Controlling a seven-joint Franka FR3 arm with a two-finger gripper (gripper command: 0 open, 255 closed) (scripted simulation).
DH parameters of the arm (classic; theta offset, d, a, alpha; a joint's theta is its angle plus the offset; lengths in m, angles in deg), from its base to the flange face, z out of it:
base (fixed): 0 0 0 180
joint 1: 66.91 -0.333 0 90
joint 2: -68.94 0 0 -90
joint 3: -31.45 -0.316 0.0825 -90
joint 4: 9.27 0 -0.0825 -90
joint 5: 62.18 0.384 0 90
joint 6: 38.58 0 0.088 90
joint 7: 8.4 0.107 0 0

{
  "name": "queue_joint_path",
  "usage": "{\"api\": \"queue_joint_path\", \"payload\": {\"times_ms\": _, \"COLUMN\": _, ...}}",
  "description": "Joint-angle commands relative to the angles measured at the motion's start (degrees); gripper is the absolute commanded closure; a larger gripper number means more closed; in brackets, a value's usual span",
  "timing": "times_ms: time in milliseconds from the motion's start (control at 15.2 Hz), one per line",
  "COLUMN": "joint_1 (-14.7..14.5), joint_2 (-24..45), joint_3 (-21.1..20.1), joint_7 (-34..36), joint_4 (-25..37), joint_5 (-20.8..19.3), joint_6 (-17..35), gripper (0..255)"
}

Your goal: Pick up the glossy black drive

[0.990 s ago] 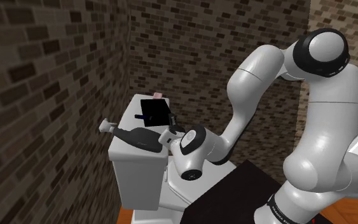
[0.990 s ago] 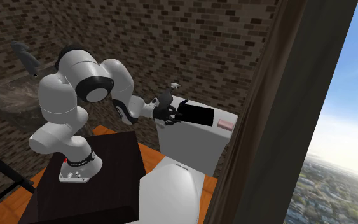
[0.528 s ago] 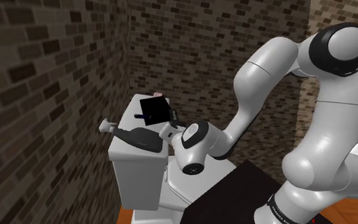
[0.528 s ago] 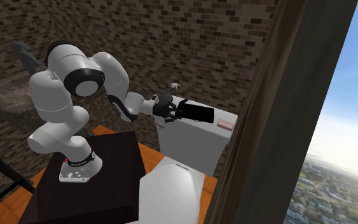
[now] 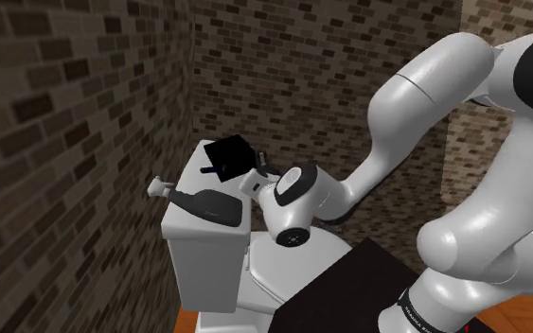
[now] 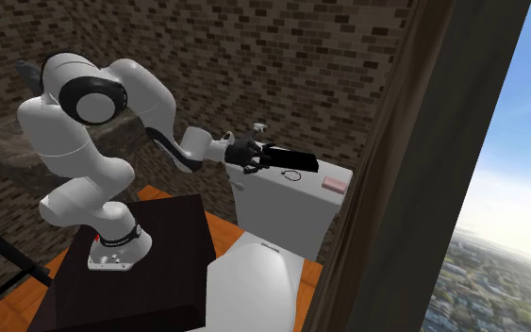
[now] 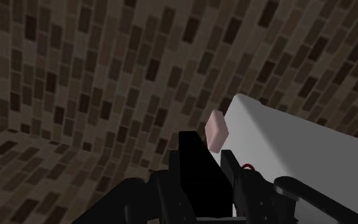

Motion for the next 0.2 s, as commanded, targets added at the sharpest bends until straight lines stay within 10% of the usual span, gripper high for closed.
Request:
{"api": "queue_joint_path", "payload": {"times_ms": 0, "joint_1": 2.2, "joint_2": -4.3, "joint_3": -2.1, "joint_7": 0.2, "joint_4": 0.2, "joint_5": 2.1, "joint_6": 3.8, "gripper": 255}}
{"api": "queue_joint_path", "payload": {"times_ms": 132, "joint_1": 2.2, "joint_2": -4.7, "joint_3": -2.0, "joint_7": 0.2, "joint_4": 0.3, "joint_5": 2.3, "joint_6": 4.2, "gripper": 255}}
